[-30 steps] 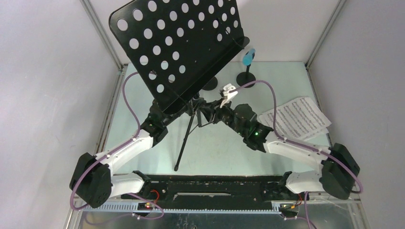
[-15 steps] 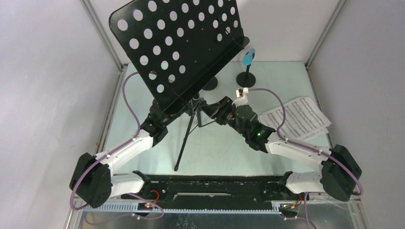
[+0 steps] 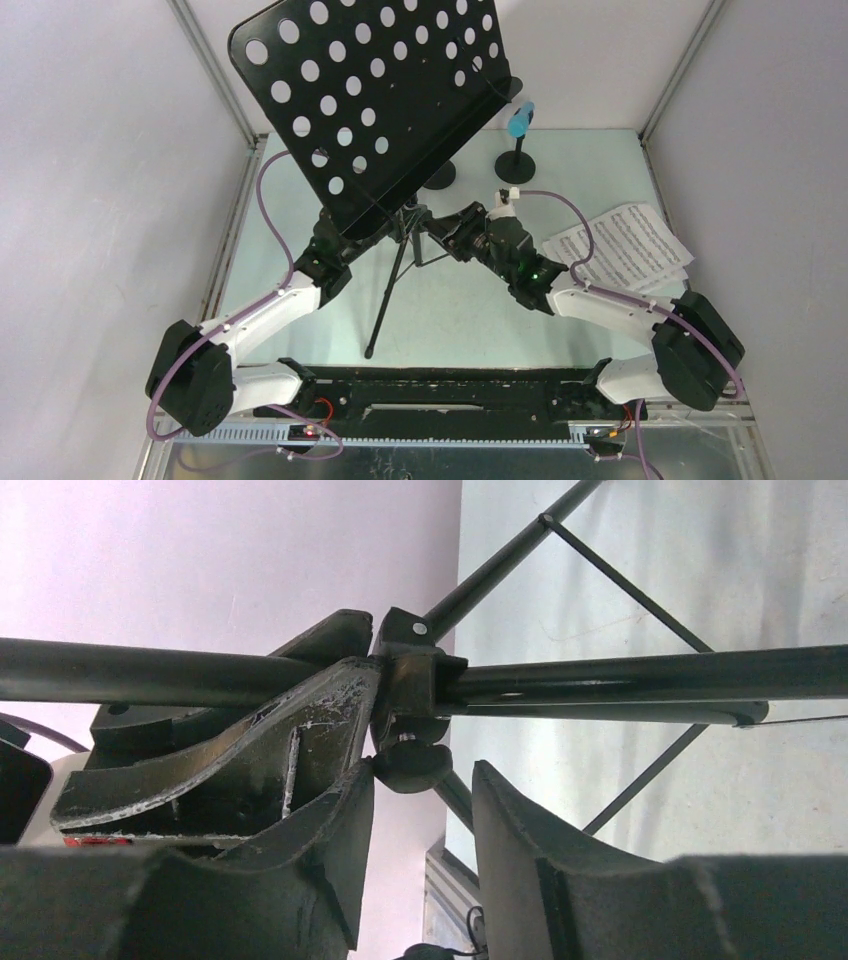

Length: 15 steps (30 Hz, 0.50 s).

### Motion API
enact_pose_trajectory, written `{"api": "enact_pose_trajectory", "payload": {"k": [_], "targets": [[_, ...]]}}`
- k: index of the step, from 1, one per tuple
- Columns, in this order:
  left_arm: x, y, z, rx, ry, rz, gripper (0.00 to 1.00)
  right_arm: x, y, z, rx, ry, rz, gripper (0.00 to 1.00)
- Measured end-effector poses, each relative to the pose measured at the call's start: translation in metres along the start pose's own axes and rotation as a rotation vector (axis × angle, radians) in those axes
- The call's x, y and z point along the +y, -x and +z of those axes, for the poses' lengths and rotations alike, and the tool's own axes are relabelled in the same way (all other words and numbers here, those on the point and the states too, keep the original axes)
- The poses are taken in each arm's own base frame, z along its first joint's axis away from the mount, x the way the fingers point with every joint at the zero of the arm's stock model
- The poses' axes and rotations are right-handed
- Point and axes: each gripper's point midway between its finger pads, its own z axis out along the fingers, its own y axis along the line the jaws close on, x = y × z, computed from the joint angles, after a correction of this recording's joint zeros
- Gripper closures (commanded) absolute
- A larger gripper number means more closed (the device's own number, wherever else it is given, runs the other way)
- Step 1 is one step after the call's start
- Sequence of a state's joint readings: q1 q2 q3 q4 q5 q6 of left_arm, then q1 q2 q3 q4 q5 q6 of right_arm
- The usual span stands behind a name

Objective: Pack up the instrument practice props

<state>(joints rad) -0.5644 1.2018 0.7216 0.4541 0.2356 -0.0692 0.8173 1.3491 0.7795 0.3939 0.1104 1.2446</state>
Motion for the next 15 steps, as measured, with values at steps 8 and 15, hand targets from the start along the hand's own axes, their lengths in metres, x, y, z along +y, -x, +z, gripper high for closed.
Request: {"api": "enact_pose_trajectory", "payload": {"k": [8, 15], "targets": [[0.0007, -0.0002, 0.0001, 0.000, 0.003, 0.000, 1.00, 0.0013, 0.0014, 0.0060, 0.018, 0.029, 0.016, 0.71], [0.0046, 0.0000, 0.0000, -0.001, 0.022, 0.000, 1.00, 0.0029, -0.0024, 0.0086, 0.055, 0.060, 0.005, 0.94]]}}
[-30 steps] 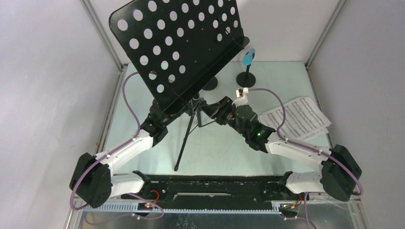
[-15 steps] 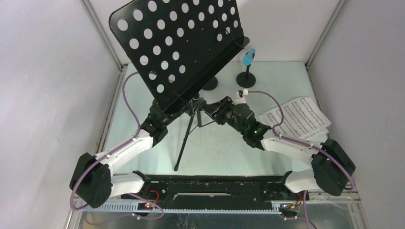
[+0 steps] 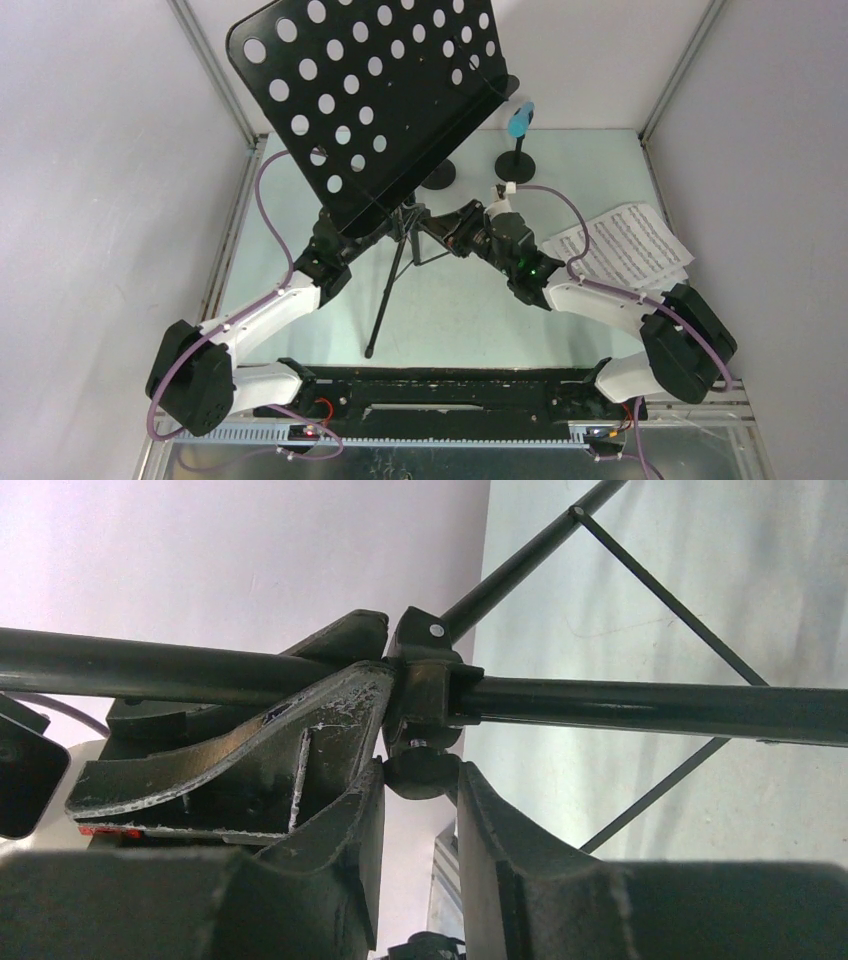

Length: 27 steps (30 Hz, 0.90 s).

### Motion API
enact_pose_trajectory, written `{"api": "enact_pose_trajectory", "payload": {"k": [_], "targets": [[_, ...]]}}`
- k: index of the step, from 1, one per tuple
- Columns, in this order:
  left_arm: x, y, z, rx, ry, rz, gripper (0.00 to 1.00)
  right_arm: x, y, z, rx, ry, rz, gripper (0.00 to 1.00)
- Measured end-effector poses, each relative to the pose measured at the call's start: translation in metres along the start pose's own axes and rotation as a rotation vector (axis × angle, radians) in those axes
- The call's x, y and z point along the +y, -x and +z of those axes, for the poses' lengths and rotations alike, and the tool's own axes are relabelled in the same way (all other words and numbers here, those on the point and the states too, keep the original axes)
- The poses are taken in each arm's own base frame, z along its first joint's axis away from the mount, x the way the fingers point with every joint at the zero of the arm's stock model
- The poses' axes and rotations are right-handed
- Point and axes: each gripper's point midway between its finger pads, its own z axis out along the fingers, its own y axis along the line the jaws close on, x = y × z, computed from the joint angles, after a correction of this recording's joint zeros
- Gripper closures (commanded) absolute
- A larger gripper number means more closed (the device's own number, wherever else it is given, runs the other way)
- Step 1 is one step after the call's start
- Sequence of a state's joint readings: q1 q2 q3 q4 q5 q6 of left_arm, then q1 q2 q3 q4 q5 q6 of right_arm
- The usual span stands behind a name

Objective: Pack up the instrument practice props

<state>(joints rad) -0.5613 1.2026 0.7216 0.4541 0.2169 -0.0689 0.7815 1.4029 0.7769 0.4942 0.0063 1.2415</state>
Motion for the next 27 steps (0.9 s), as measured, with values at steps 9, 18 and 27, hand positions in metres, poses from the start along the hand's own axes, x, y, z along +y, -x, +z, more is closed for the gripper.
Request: {"api": "enact_pose_trajectory", "payload": {"k": [9, 18, 27], "targets": [[0.0009, -0.0001, -0.0001, 0.001, 0.002, 0.001, 1.00, 0.0008, -0.0031, 0.0001, 0.042, 0.071, -0.240, 1.00], [0.0009, -0.0003, 0.0000, 0.001, 0.002, 0.001, 1.00, 0.0003, -0.0040, -0.0006, 0.032, 0.094, -0.669, 1.00], [0.0009, -0.0004, 0.0000, 0.001, 0.002, 0.002, 1.00, 0.0043, -0.0055, -0.0019, -0.051, -0.003, -1.172, 1.00]]}}
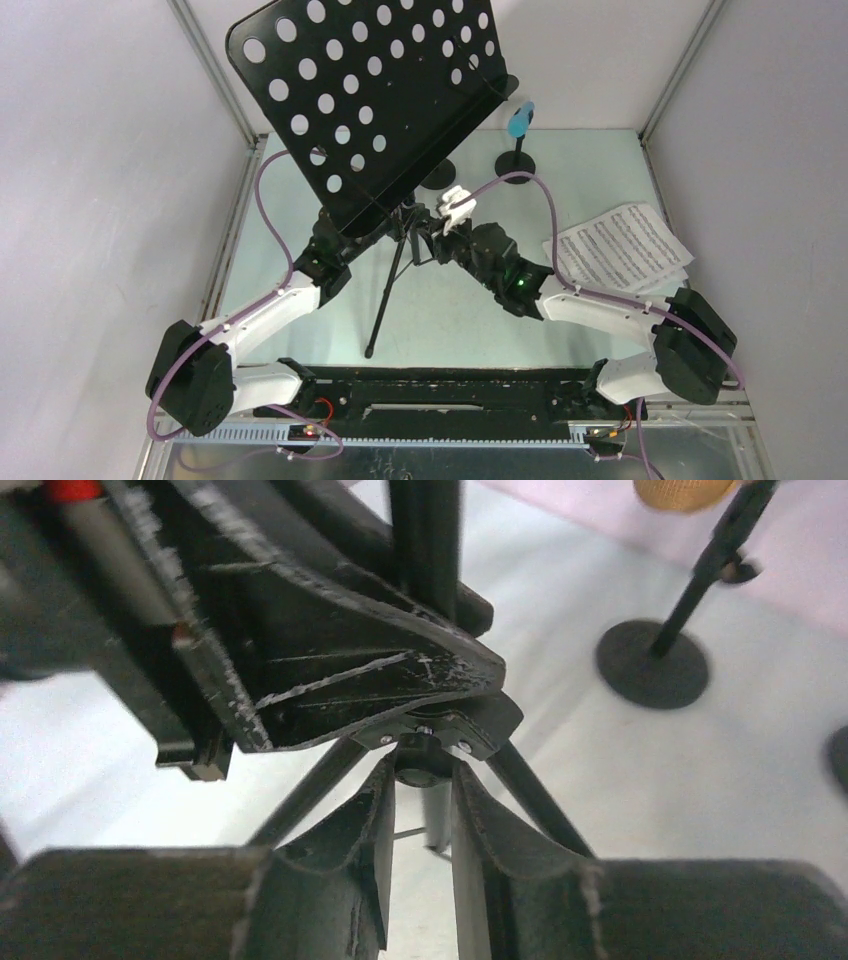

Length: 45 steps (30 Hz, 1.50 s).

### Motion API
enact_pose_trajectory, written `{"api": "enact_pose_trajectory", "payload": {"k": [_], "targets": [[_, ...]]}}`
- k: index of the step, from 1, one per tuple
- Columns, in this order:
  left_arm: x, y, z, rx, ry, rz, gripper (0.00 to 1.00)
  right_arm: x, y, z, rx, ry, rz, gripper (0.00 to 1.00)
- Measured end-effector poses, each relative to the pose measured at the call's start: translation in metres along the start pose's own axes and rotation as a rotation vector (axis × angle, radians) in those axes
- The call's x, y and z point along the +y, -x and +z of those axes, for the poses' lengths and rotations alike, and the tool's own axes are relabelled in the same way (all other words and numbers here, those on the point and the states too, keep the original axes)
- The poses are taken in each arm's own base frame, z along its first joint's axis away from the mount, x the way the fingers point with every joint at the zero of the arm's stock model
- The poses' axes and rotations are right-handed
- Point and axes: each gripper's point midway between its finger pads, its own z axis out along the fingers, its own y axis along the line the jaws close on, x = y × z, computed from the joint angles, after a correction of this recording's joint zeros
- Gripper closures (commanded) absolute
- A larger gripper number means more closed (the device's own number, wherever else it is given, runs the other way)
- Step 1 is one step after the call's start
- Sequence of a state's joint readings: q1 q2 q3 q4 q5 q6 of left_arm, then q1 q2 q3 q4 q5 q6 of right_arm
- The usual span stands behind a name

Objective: Pack up the instrument practice props

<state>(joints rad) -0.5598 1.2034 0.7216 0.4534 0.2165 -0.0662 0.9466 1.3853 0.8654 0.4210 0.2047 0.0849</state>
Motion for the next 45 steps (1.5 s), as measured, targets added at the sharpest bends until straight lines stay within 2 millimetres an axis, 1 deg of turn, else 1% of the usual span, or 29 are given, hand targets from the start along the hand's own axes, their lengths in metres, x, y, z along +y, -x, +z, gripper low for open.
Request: {"api": "enact_pose_trajectory", "payload": {"k": [9, 12, 14, 16, 18, 20, 23, 24, 25, 26, 28, 30, 32, 33, 34, 35, 36, 37, 38, 39, 42, 45], "targets": [[0.000, 0.000, 0.000, -0.001, 0.000, 0.004, 1.00, 0.005, 0.004, -0.006, 0.004, 0.018, -0.622, 1.00], [0.000, 0.000, 0.000, -0.001, 0.000, 0.004, 1.00, 0.008, -0.002, -0.005, 0.024, 0.029, -0.820, 1.00], [0.000, 0.000, 0.000, -0.001, 0.001, 0.004, 1.00, 0.010, -0.010, -0.002, 0.048, 0.027, -0.962, 1.00], [0.000, 0.000, 0.000, -0.001, 0.001, 0.004, 1.00, 0.012, -0.016, 0.003, 0.056, 0.024, -1.061, 0.97], [0.000, 0.000, 0.000, -0.001, 0.001, 0.004, 1.00, 0.012, -0.017, 0.003, 0.051, 0.007, -1.108, 0.91], [0.001, 0.000, 0.000, -0.001, 0.002, 0.004, 1.00, 0.013, -0.014, 0.000, 0.033, -0.008, -1.091, 0.78], [0.001, 0.000, 0.000, -0.002, 0.003, 0.004, 1.00, 0.011, 0.000, -0.012, -0.019, -0.045, -0.966, 0.58], [0.000, 0.001, 0.000, -0.002, 0.003, 0.003, 1.00, 0.009, 0.012, -0.021, -0.060, -0.064, -0.880, 0.54], [0.000, 0.001, 0.000, -0.002, 0.003, 0.003, 1.00, 0.008, 0.018, -0.027, -0.083, -0.072, -0.821, 0.51], [0.000, 0.001, 0.000, -0.002, 0.003, 0.003, 0.99, 0.005, 0.032, -0.037, -0.132, -0.088, -0.710, 0.48], [0.001, 0.001, 0.000, -0.002, 0.004, 0.003, 0.99, 0.001, 0.051, -0.053, -0.203, -0.100, -0.524, 0.47], [0.001, 0.001, 0.000, -0.002, 0.004, 0.003, 0.99, -0.006, 0.066, -0.065, -0.260, -0.099, -0.302, 0.47], [0.001, 0.001, 0.000, -0.002, 0.004, 0.003, 0.99, -0.017, 0.078, -0.071, -0.299, -0.105, -0.048, 0.47], [0.001, 0.001, 0.000, -0.002, 0.004, 0.003, 0.99, -0.020, 0.080, -0.071, -0.305, -0.101, 0.051, 0.47], [0.001, 0.001, 0.000, -0.002, 0.004, 0.003, 0.99, -0.024, 0.080, -0.069, -0.303, -0.097, 0.175, 0.44], [0.001, 0.001, 0.000, -0.002, 0.004, 0.003, 0.99, -0.026, 0.077, -0.067, -0.293, -0.085, 0.313, 0.39], [0.001, 0.001, 0.000, -0.002, 0.004, 0.003, 0.99, -0.028, 0.073, -0.064, -0.281, -0.078, 0.410, 0.33], [0.001, 0.001, 0.000, -0.002, 0.004, 0.003, 0.99, -0.028, 0.069, -0.060, -0.264, -0.065, 0.521, 0.30], [0.001, 0.000, 0.000, -0.001, 0.004, 0.003, 0.99, -0.023, 0.062, -0.055, -0.237, -0.040, 0.634, 0.28], [0.001, 0.000, 0.000, -0.001, 0.004, 0.003, 0.99, -0.026, 0.057, -0.051, -0.220, -0.038, 0.719, 0.27], [0.001, 0.000, 0.000, -0.001, 0.003, 0.003, 0.99, -0.018, 0.041, -0.039, -0.152, -0.005, 0.937, 0.27], [0.001, 0.000, 0.000, -0.001, 0.004, 0.003, 0.99, -0.008, 0.030, -0.031, -0.099, 0.030, 1.103, 0.31]]}}
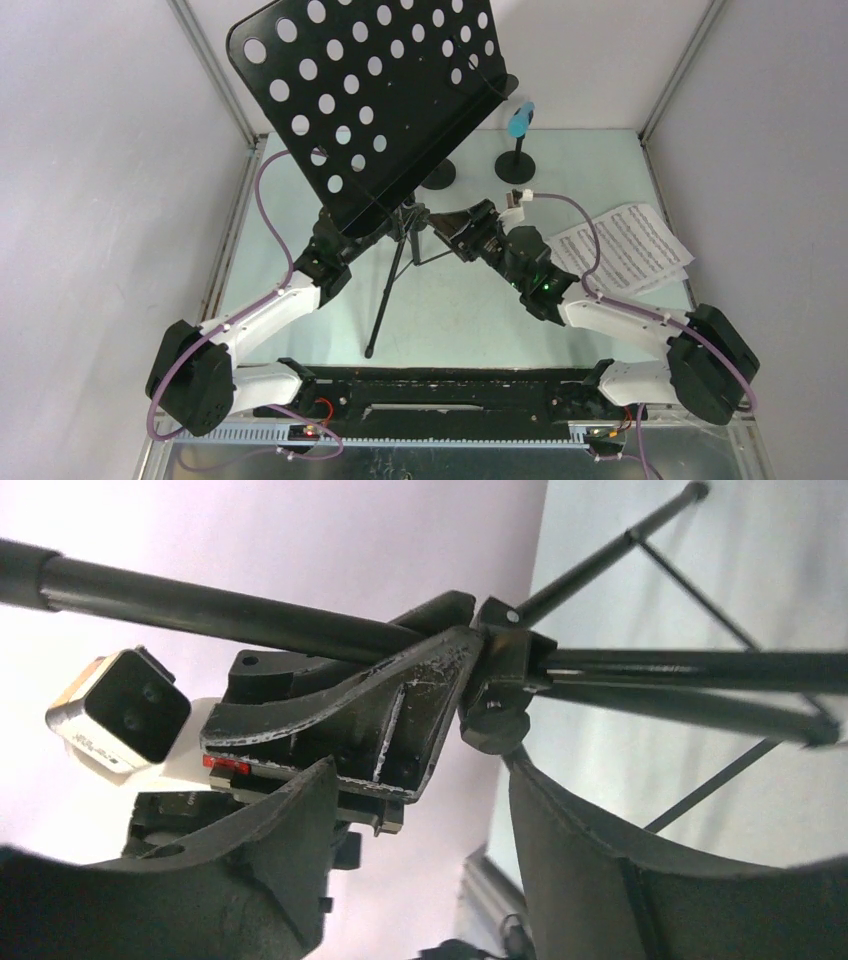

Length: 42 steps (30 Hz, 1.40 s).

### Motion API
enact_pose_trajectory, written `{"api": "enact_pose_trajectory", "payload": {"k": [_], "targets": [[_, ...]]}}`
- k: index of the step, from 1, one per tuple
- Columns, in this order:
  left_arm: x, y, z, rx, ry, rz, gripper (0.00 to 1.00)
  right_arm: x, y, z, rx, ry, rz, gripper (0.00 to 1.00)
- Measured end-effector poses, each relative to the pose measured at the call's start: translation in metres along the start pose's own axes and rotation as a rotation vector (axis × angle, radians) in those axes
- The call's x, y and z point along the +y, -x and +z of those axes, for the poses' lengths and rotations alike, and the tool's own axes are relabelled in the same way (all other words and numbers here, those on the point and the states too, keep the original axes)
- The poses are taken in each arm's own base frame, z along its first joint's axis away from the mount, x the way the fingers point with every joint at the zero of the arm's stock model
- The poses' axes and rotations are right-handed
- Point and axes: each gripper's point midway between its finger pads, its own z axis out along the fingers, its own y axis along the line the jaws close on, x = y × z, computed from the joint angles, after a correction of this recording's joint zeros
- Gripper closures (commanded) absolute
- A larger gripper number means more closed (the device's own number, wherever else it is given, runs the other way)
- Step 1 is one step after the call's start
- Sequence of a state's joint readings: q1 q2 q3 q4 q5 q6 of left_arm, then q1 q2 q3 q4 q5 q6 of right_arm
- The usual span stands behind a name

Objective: Pack up the instrument practice props

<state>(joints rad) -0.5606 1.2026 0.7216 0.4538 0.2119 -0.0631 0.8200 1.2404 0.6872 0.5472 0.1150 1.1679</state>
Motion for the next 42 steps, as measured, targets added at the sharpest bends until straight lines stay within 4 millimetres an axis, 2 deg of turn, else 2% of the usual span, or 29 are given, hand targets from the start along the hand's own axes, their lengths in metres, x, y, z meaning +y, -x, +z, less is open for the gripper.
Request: {"api": "enact_pose_trajectory", "payload": {"k": [3, 6, 11, 20, 26, 28, 30, 36, 42], "targets": [[0.000, 0.000, 0.000, 0.000, 0.000, 0.000, 1.00, -0.002, -0.012, 0.006, 0.047, -0.002, 0.133, 0.35], [0.000, 0.000, 0.000, 0.000, 0.000, 0.000, 1.00, -0.005, -0.020, 0.011, 0.081, -0.008, 0.227, 0.31], [0.000, 0.000, 0.000, 0.000, 0.000, 0.000, 1.00, -0.015, -0.031, 0.016, 0.121, -0.037, 0.310, 0.34], [0.000, 0.000, 0.000, 0.001, -0.001, 0.000, 1.00, -0.021, -0.022, 0.022, 0.099, -0.039, 0.340, 0.52], [0.000, -0.001, 0.000, 0.001, -0.001, 0.000, 1.00, -0.030, -0.023, 0.027, 0.100, -0.047, 0.340, 0.51], [0.000, 0.000, 0.000, 0.001, -0.001, 0.000, 1.00, -0.034, -0.026, 0.029, 0.107, -0.052, 0.343, 0.64], [0.000, 0.000, 0.000, 0.001, -0.001, 0.000, 1.00, -0.029, -0.026, 0.030, 0.109, -0.030, 0.345, 0.76], [0.000, 0.000, 0.000, 0.001, 0.000, 0.000, 1.00, -0.029, -0.026, 0.030, 0.123, -0.025, 0.328, 0.98], [0.000, -0.001, 0.001, 0.000, 0.001, 0.000, 1.00, -0.030, -0.027, 0.029, 0.126, -0.014, 0.252, 1.00]]}}
